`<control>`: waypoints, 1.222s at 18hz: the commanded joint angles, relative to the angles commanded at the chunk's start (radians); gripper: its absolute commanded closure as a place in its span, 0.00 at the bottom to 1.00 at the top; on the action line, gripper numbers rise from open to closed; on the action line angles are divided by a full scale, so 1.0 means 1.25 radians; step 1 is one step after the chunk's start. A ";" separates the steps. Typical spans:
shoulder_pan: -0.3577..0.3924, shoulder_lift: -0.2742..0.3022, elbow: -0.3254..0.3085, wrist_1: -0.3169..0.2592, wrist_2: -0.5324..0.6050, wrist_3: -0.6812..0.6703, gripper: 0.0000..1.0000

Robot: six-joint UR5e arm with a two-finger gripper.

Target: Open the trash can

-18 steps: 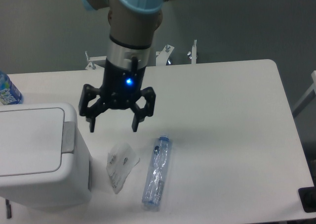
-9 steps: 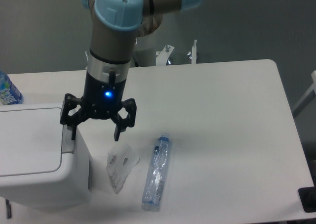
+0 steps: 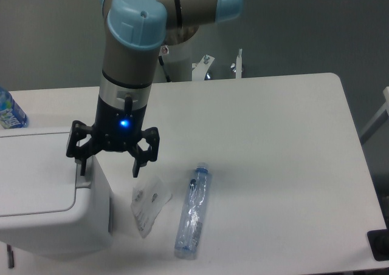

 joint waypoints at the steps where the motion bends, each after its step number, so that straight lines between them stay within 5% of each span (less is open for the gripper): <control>1: 0.000 0.000 -0.002 0.001 0.000 0.001 0.00; 22: -0.006 -0.007 -0.009 0.005 0.017 0.001 0.00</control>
